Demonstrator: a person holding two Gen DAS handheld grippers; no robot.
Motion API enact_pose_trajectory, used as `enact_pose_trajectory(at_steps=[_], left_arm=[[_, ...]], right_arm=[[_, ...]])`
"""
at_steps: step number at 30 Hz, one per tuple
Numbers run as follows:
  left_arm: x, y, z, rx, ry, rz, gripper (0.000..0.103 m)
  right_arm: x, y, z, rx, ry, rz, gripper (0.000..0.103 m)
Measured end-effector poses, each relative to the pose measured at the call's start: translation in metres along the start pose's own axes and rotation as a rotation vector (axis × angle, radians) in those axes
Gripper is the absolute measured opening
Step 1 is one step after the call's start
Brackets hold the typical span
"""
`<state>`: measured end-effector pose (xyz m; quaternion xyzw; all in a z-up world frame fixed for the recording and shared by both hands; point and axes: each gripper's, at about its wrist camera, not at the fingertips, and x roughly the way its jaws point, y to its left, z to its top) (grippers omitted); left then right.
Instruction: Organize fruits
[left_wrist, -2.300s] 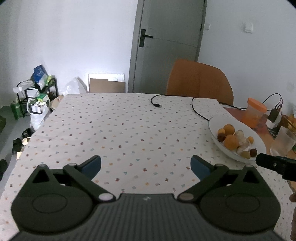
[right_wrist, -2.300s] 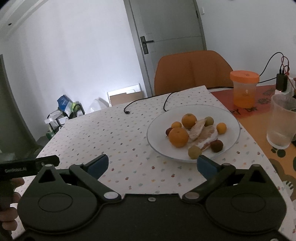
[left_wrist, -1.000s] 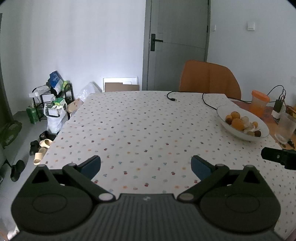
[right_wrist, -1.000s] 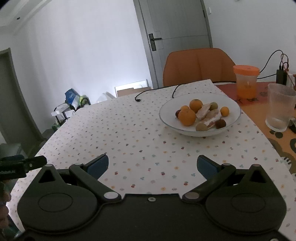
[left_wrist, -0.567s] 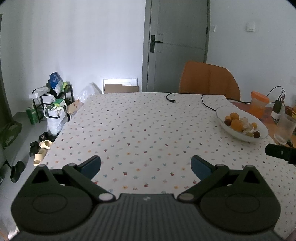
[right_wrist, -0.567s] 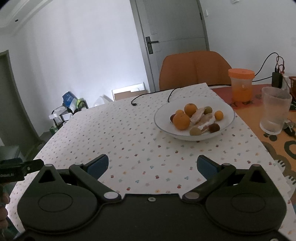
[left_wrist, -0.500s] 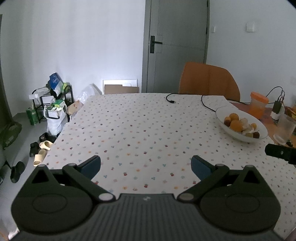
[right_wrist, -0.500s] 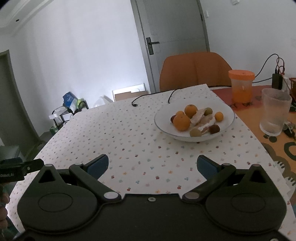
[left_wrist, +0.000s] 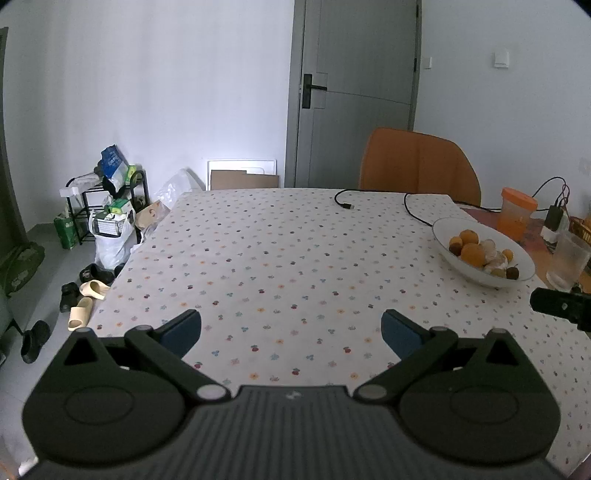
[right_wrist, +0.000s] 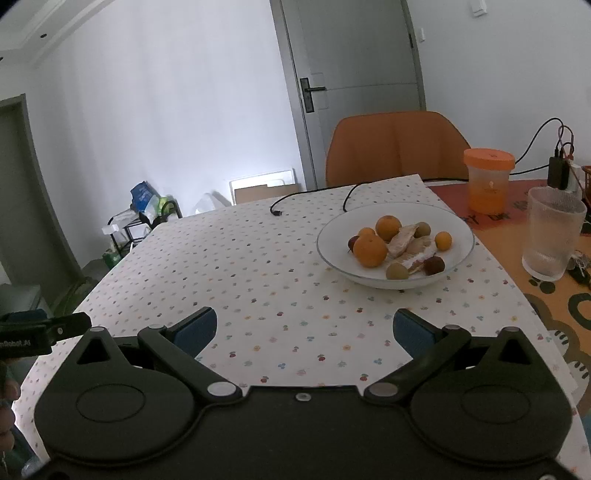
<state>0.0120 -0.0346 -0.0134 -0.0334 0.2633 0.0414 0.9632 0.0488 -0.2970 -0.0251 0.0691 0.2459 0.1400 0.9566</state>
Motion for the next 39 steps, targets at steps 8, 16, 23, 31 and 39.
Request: enact_pose_trajectory(at_steps=[8,16,23,31,39], left_arm=[[-0.0019,0.0007,0.0005,-0.001,-0.004,0.002,0.103],[-0.0019,0.0009,0.0008,0.000,-0.004,0.002,0.103],[-0.0019,0.0008,0.0007,0.000,-0.004,0.001,0.103],[-0.0018,0.0008,0.0008,0.000,-0.004,0.002,0.103],[-0.0020,0.0002,0.0008,0.001,-0.004,0.000,0.103]], right_arm=[[-0.0003,0.0002,0.0002,0.000,0.000,-0.001,0.103],[-0.0005,0.0003,0.0011,-0.001,-0.002,-0.002,0.103],[0.0000,-0.0013,0.0022,0.000,-0.003,-0.006,0.103],[-0.0001,-0.0021,0.0020,0.000,-0.003,-0.007,0.103],[0.0000,-0.0018,0.0020,0.001,-0.002,-0.008,0.103]])
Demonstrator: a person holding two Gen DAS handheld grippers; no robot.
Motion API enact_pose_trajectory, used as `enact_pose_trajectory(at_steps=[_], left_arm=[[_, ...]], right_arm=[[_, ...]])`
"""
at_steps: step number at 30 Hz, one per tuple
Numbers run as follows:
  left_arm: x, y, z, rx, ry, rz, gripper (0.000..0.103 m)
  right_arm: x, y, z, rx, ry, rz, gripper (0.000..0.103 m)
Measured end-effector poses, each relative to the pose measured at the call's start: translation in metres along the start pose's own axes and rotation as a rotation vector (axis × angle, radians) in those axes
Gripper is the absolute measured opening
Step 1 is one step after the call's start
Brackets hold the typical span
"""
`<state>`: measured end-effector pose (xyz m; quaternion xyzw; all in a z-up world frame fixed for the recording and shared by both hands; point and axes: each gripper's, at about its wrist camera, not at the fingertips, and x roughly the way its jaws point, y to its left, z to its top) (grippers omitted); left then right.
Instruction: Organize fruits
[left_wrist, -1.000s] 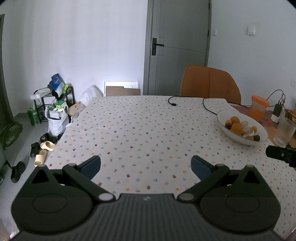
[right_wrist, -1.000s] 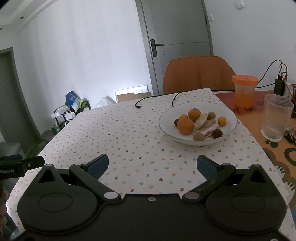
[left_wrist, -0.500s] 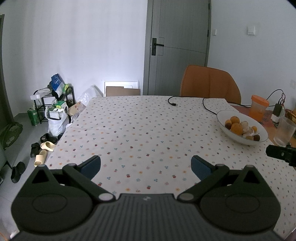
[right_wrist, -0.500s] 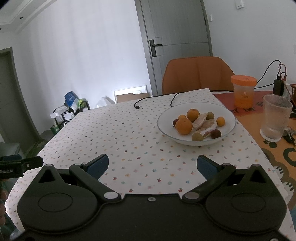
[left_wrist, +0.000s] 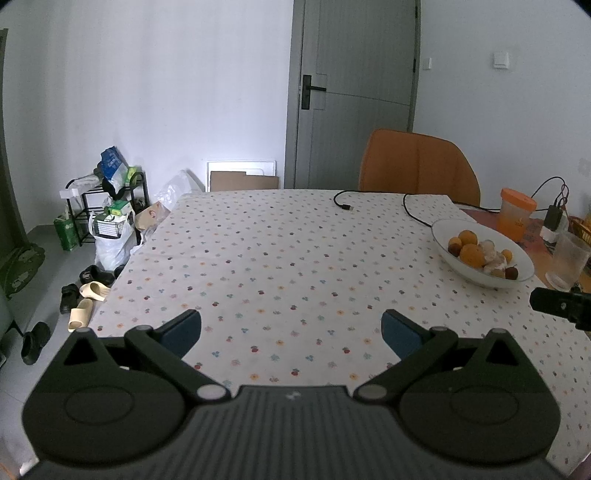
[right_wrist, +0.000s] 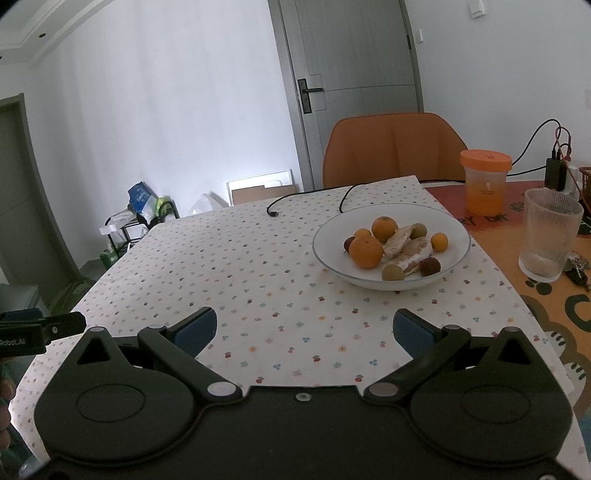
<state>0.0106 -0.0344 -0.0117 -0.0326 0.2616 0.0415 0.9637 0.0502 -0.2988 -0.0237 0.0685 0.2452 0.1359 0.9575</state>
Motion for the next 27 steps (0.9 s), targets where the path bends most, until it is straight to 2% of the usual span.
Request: enact_pose_trajectory(at_steps=[27], left_arm=[[-0.0029,-0.0041,0.0002,0.009,-0.006,-0.027,0.103]], right_arm=[[-0.0001,-0.0032,-0.0010,-0.001,-0.001,-0.008,0.103]])
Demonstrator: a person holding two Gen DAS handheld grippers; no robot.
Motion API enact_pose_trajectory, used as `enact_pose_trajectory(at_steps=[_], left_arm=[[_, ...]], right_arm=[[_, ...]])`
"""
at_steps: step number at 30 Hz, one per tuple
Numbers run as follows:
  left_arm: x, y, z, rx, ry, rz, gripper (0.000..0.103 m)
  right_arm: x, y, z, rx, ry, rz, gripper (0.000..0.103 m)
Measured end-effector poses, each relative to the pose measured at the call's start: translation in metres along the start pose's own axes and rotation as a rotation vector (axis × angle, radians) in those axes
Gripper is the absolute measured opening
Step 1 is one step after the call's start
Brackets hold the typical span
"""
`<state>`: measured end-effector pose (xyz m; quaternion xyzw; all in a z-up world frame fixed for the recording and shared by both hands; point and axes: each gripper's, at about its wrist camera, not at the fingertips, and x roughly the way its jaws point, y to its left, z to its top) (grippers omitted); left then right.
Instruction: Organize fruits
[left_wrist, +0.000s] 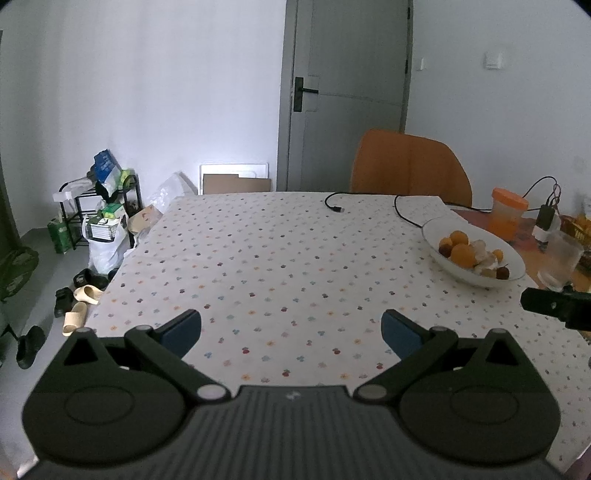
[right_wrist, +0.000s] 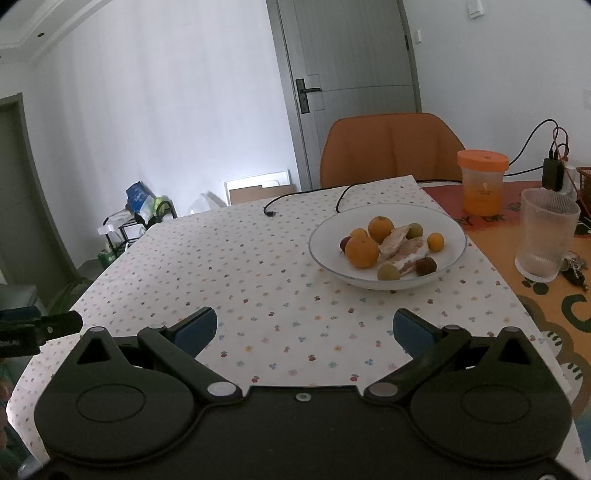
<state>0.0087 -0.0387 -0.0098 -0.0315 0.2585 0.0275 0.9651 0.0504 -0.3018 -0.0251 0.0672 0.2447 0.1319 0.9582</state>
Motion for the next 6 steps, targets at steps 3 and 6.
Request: enact_pose_trajectory(at_steps=[3,6], left_arm=[[0.0000,0.0003,-0.0001,0.000,0.000,-0.001,0.103],[0.0003,0.0001,-0.0001,0.001,0.003,-0.003,0.103]], right_arm=[[-0.0001,0.0003,-0.0004,0.000,0.000,0.000,0.103],[-0.0001,0.0003,-0.0004,0.000,0.000,0.000,0.103]])
